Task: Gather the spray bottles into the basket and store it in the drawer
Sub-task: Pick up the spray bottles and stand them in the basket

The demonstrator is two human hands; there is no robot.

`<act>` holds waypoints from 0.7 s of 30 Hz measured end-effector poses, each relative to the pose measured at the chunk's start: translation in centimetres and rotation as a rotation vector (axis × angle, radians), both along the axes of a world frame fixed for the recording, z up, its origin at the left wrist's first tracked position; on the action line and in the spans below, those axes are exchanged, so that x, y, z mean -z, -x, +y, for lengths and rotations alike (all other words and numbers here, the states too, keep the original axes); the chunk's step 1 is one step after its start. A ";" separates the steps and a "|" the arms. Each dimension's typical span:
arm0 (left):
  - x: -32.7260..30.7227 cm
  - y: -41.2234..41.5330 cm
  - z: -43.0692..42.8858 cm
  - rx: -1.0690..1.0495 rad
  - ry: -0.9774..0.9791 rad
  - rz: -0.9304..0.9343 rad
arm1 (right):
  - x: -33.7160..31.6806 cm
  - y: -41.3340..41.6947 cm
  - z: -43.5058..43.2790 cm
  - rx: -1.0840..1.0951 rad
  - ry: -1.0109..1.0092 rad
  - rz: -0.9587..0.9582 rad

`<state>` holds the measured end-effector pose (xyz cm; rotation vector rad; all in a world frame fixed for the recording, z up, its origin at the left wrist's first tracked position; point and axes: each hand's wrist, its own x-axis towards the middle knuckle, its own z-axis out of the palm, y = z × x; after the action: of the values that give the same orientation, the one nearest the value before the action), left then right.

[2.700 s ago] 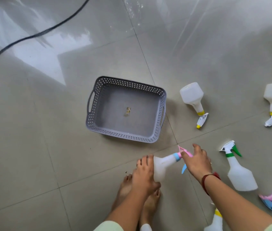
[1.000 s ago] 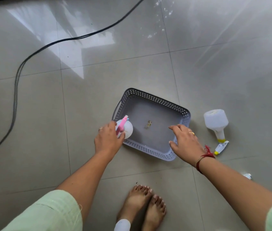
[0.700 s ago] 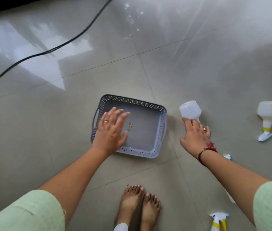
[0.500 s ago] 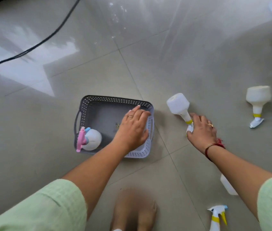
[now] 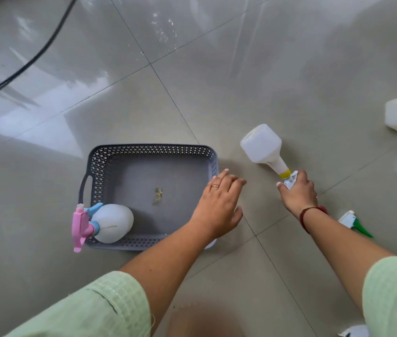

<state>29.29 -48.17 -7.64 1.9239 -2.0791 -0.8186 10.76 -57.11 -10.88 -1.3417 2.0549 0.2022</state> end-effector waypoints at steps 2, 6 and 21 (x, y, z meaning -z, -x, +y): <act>0.5 -0.4 0.0 -0.003 -0.021 0.002 | 1.1 -0.4 -0.1 -0.011 -0.024 0.005; 0.9 -1.4 -0.1 -0.061 -0.044 0.027 | 2.7 -1.0 -0.4 -0.093 -0.029 0.076; -5.4 -4.5 3.8 -0.275 -0.187 0.004 | -5.5 -1.7 0.7 0.099 0.140 -0.180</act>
<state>33.78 -44.41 -2.25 2.2359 -1.7335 -0.9785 12.51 -56.37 -5.40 -1.2870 2.0067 -0.1044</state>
